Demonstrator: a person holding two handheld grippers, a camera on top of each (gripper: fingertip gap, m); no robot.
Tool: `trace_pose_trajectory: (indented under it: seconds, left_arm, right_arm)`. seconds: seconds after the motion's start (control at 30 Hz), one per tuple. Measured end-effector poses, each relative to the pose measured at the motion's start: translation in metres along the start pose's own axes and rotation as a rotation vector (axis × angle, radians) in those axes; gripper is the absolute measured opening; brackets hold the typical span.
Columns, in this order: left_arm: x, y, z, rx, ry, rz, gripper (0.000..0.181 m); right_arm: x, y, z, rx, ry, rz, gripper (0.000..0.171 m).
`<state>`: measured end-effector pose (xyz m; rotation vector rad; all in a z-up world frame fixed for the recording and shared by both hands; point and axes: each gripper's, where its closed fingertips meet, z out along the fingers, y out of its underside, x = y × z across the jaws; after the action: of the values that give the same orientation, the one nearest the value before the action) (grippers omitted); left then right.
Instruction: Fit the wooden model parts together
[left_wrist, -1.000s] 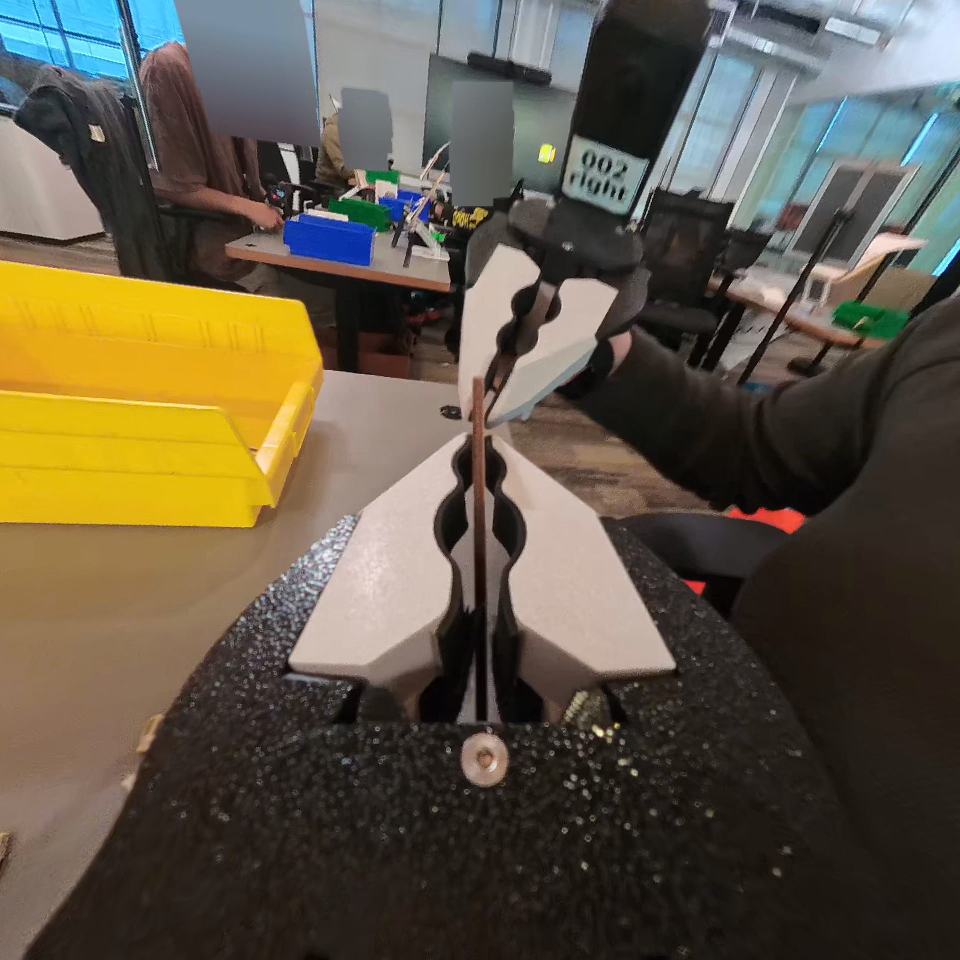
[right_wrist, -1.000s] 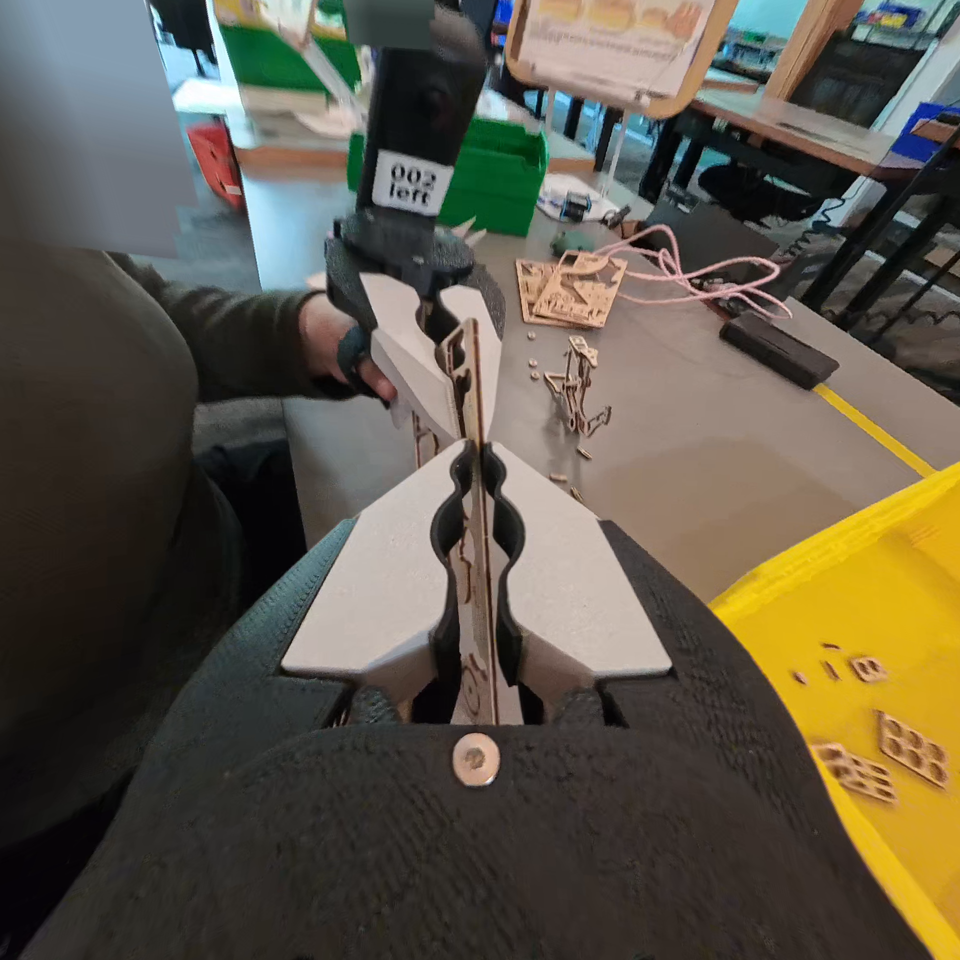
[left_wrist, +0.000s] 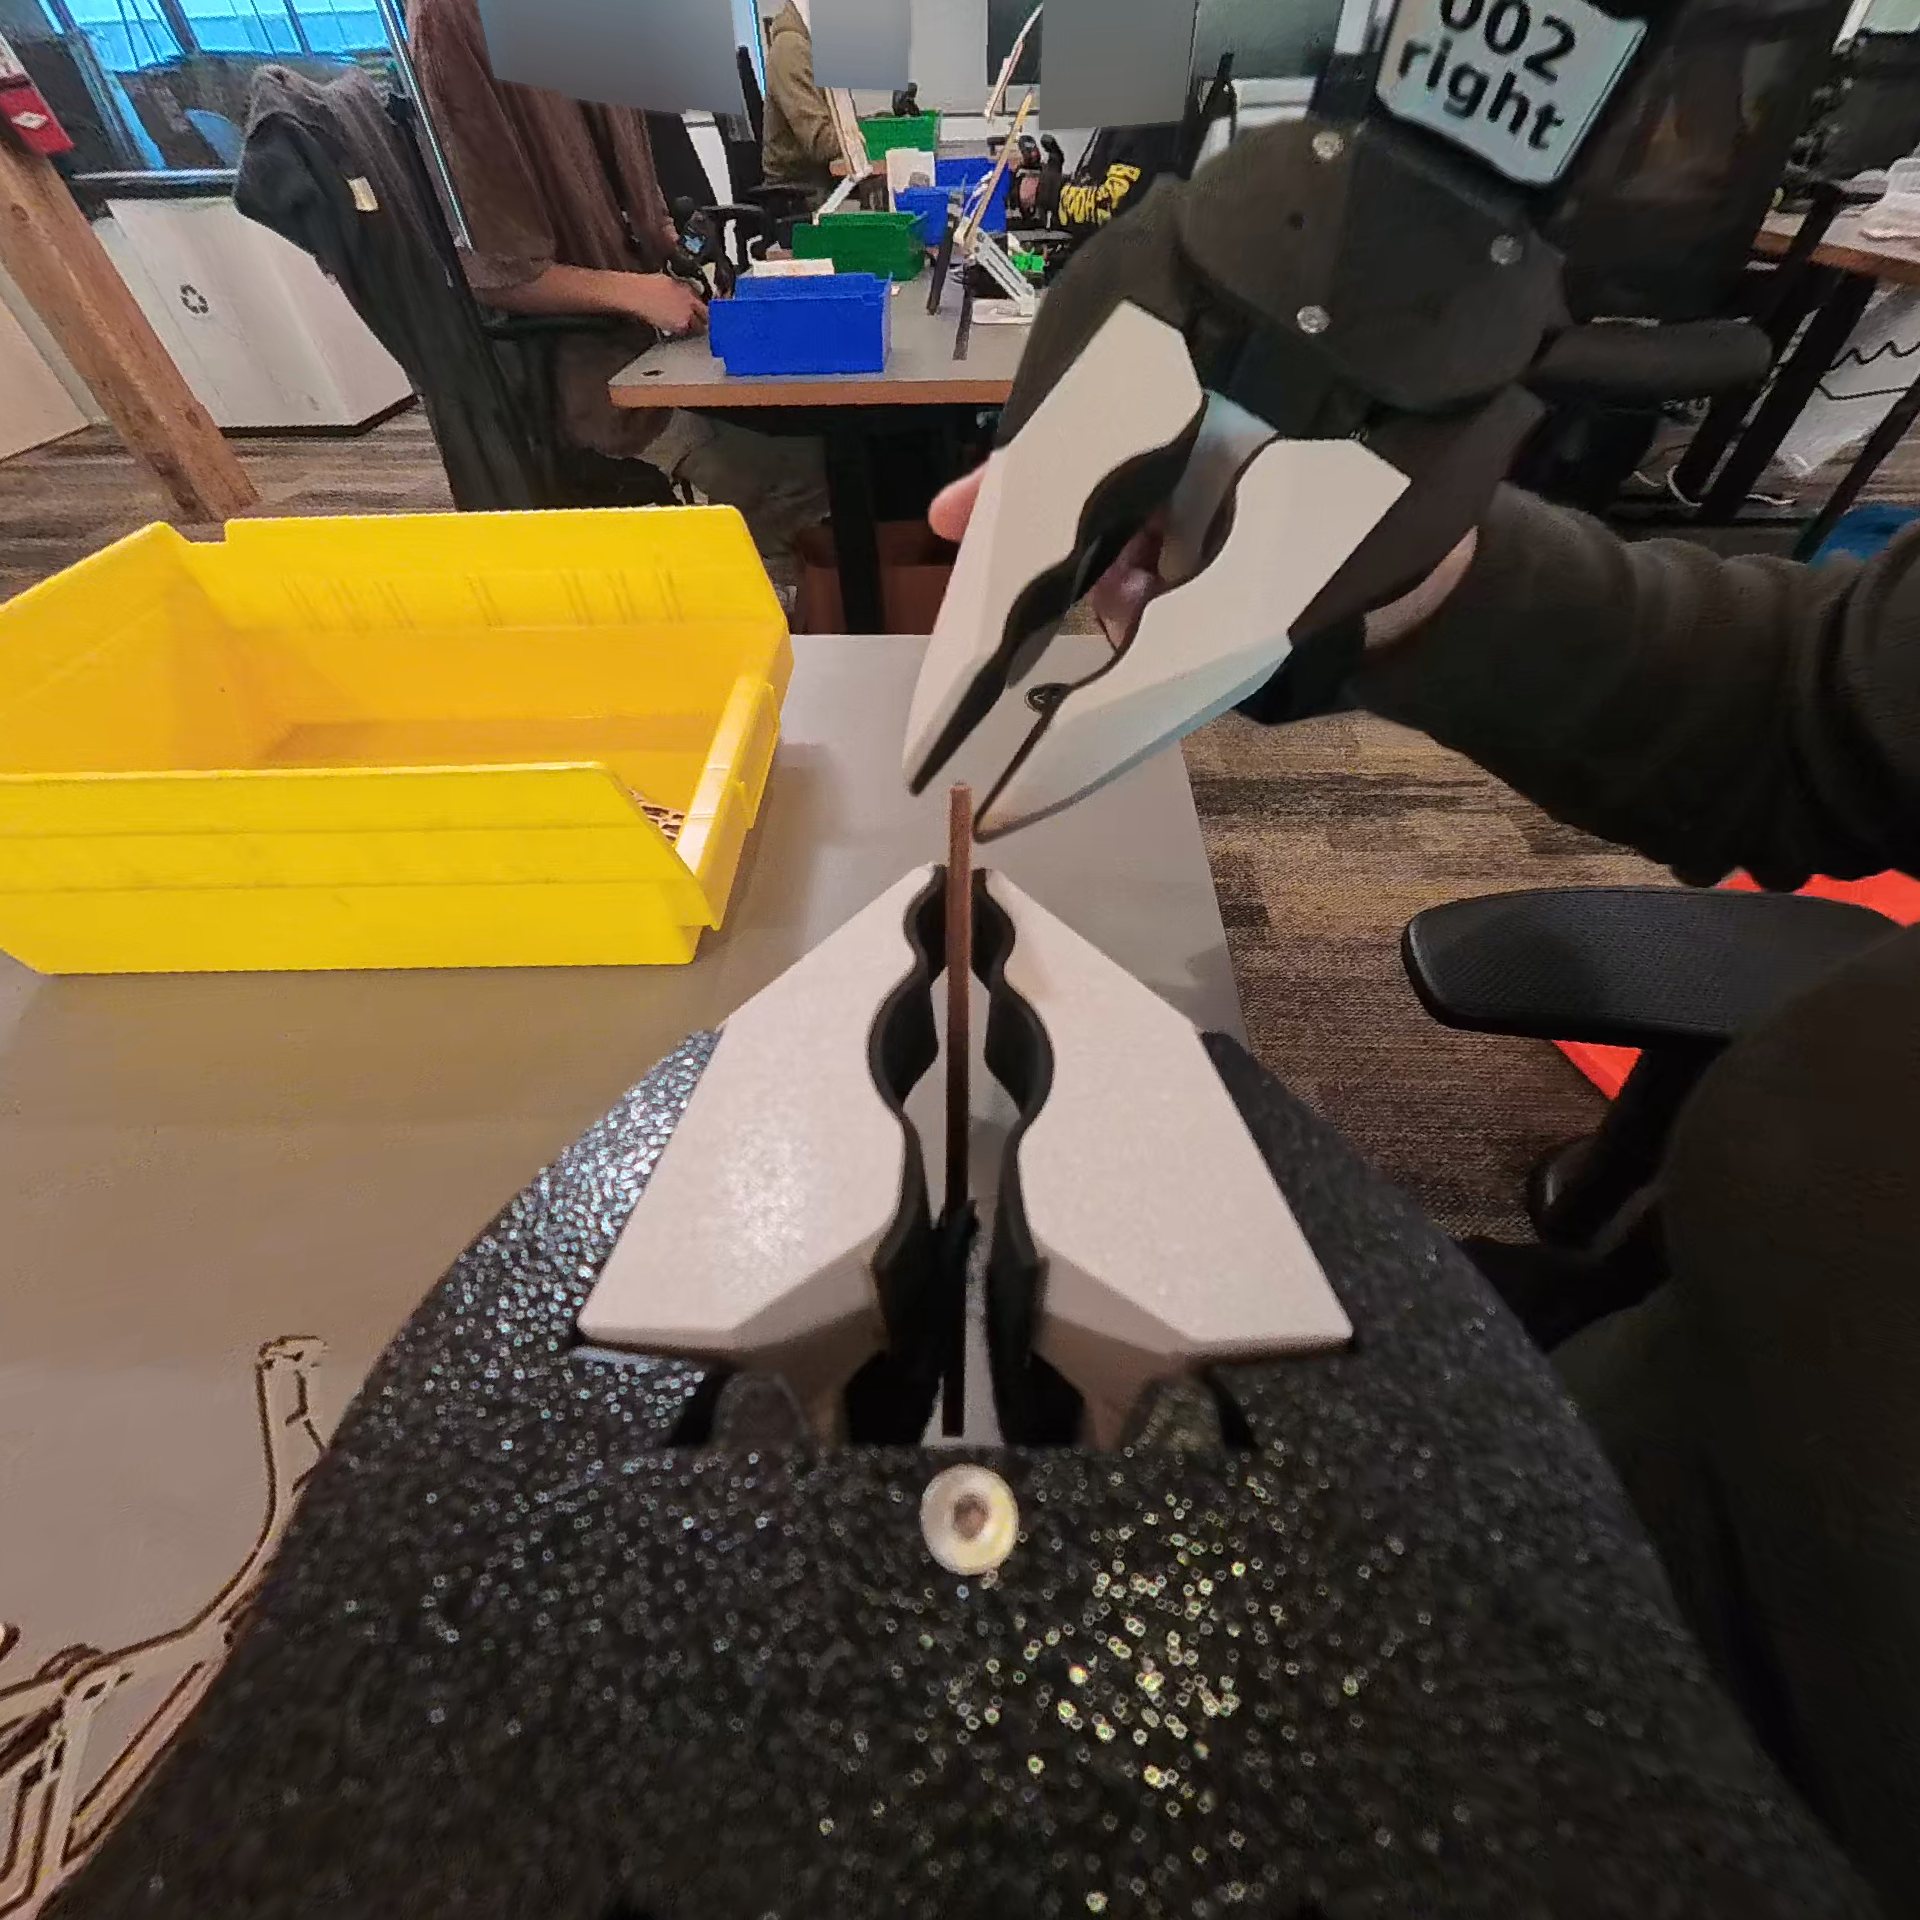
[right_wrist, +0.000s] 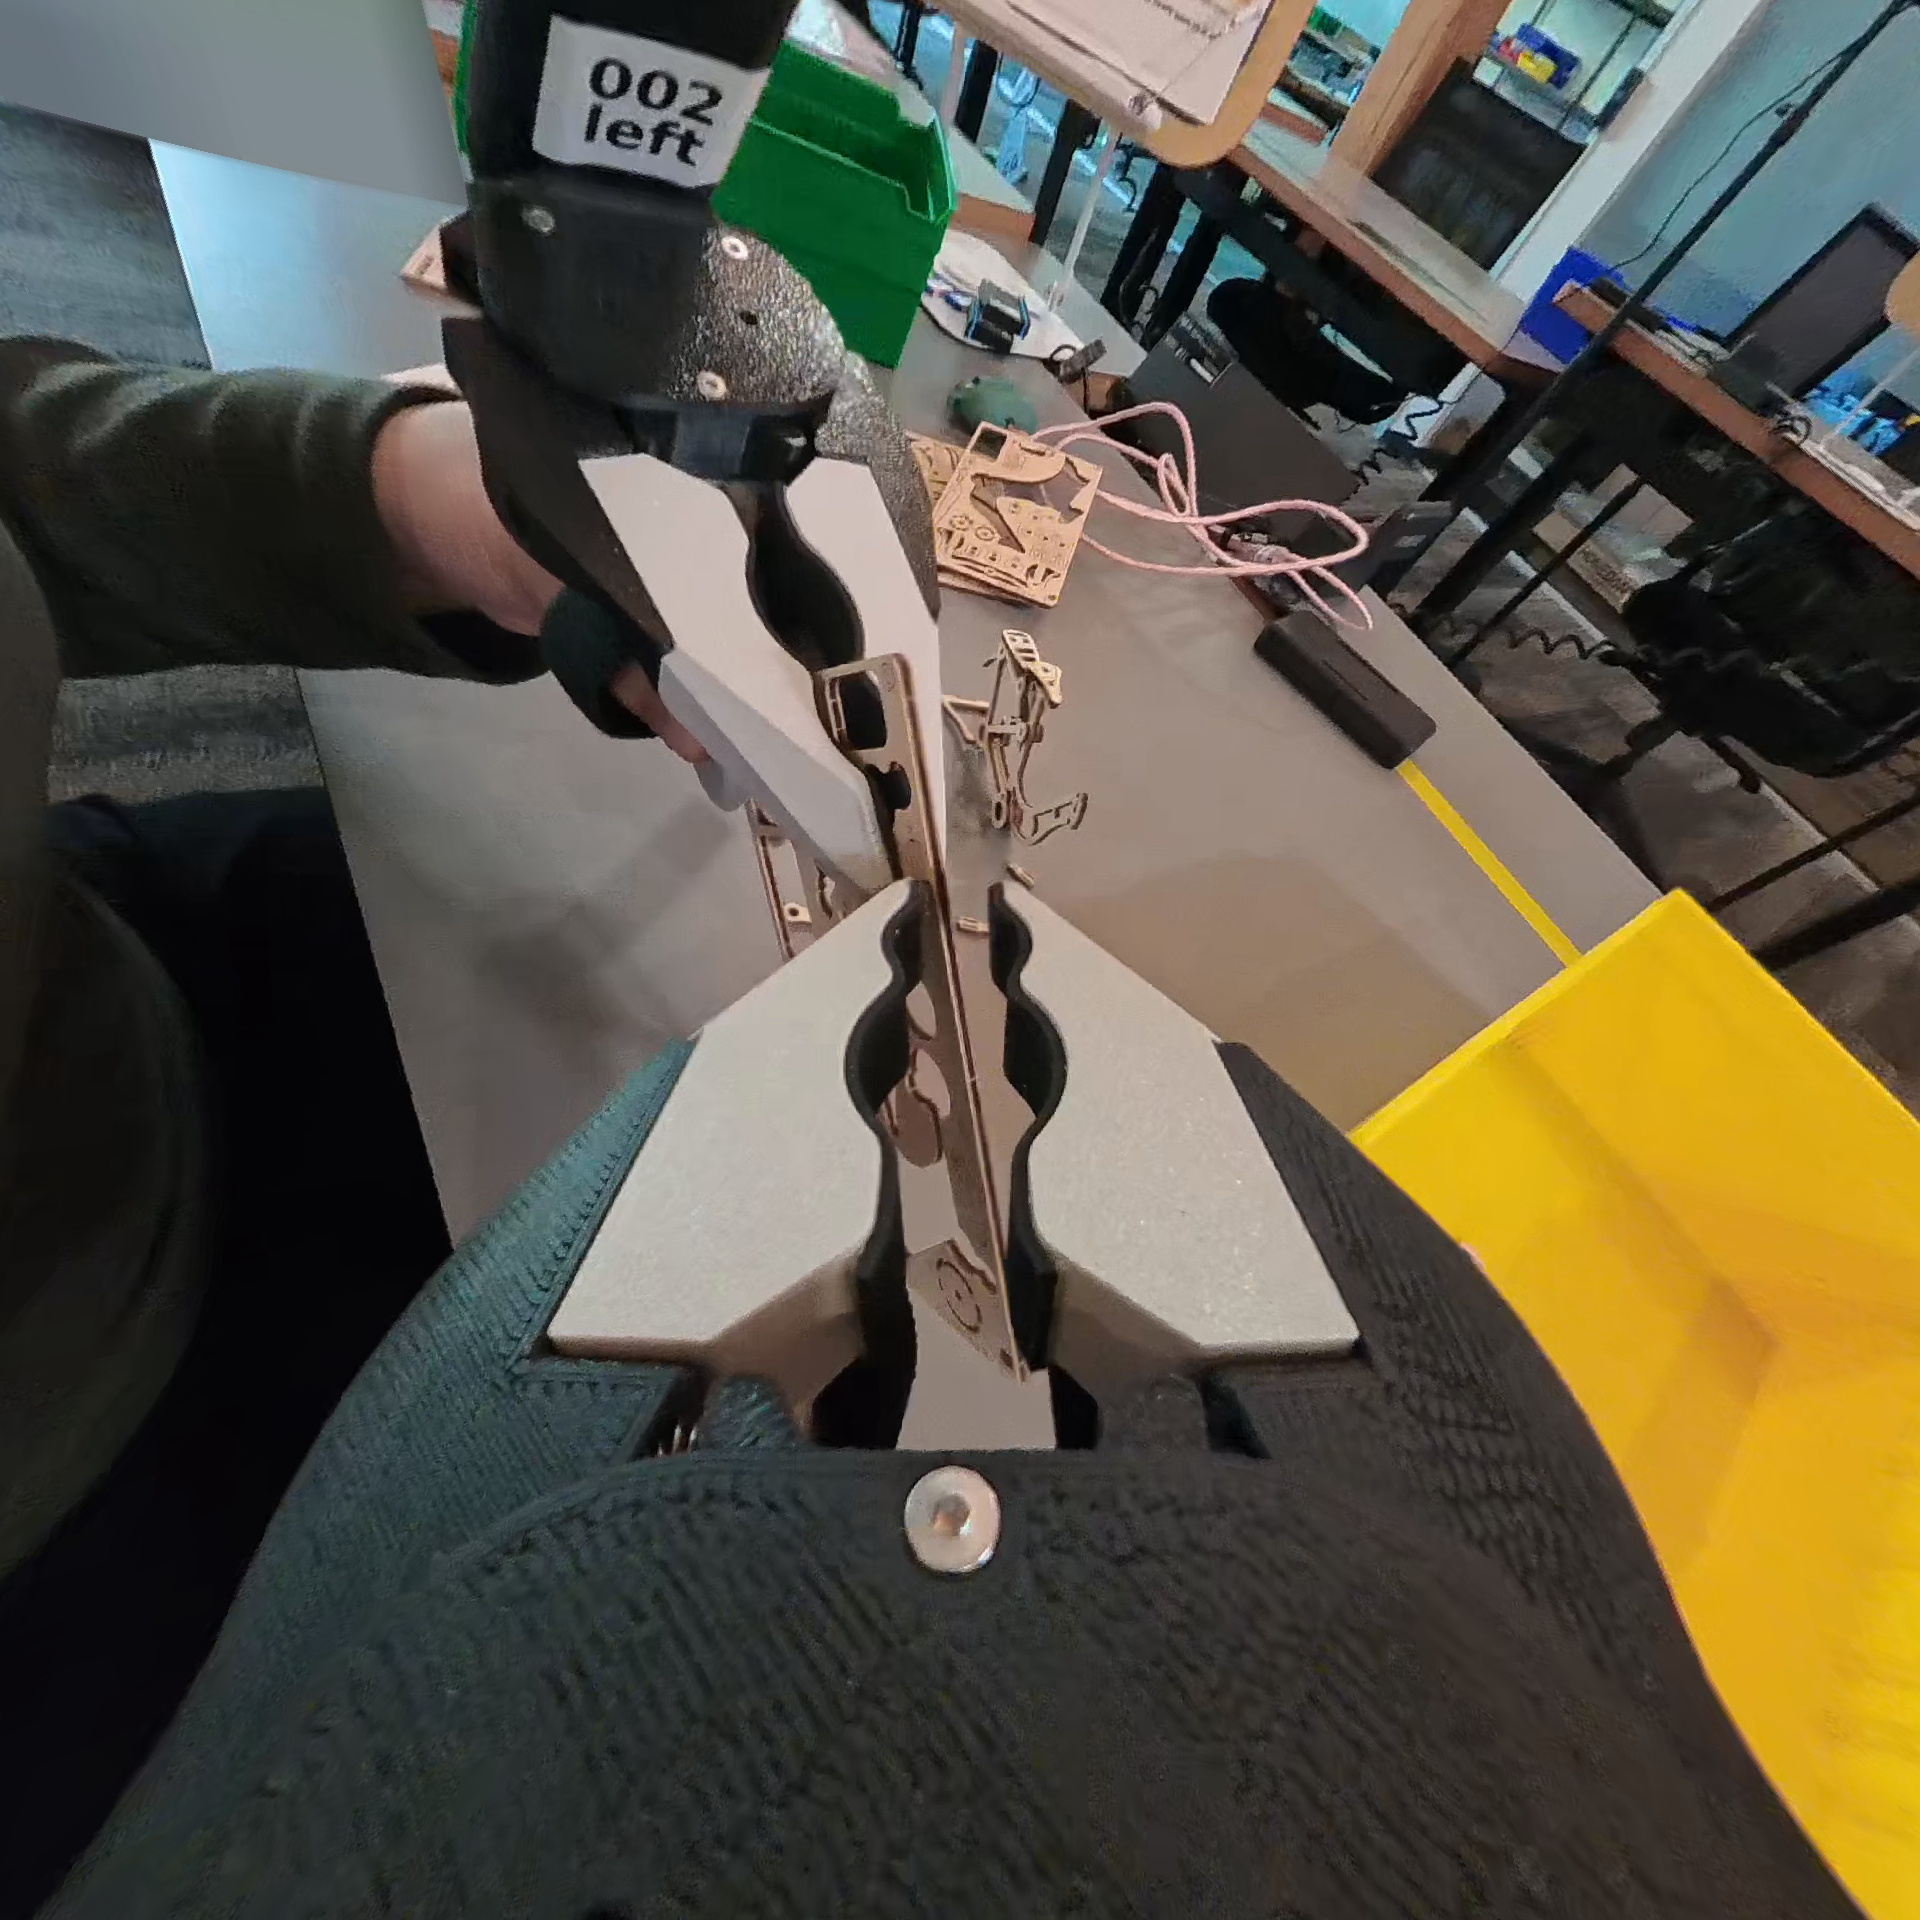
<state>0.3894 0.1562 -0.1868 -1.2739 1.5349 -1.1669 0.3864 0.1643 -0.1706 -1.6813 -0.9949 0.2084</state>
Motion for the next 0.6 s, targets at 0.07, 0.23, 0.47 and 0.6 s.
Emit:
trace_pose_trajectory:
  seconds: [0.07,0.23,0.47,0.6]
  left_arm:
    - [0.0002,0.0001,-0.0002,-0.001,-0.001,0.001,0.001]
    - [0.0016,0.0001,-0.0004,-0.011,0.004,0.012,0.001]
    - [0.0016,0.0003,0.0022,-0.044,-0.023,0.064,0.001]
    - [-0.0012,0.0004,0.003,-0.049,-0.07,0.084,0.0]
  right_arm:
    - [-0.0027,0.0006,0.0008,-0.024,-0.025,-0.019,0.006]
    - [-0.006,0.001,0.0009,-0.068,-0.073,-0.05,0.003]
    - [-0.0054,0.0024,0.0012,-0.096,-0.089,-0.009,0.002]
    - [-0.0024,0.0033,0.0024,-0.096,0.007,-0.031,0.002]
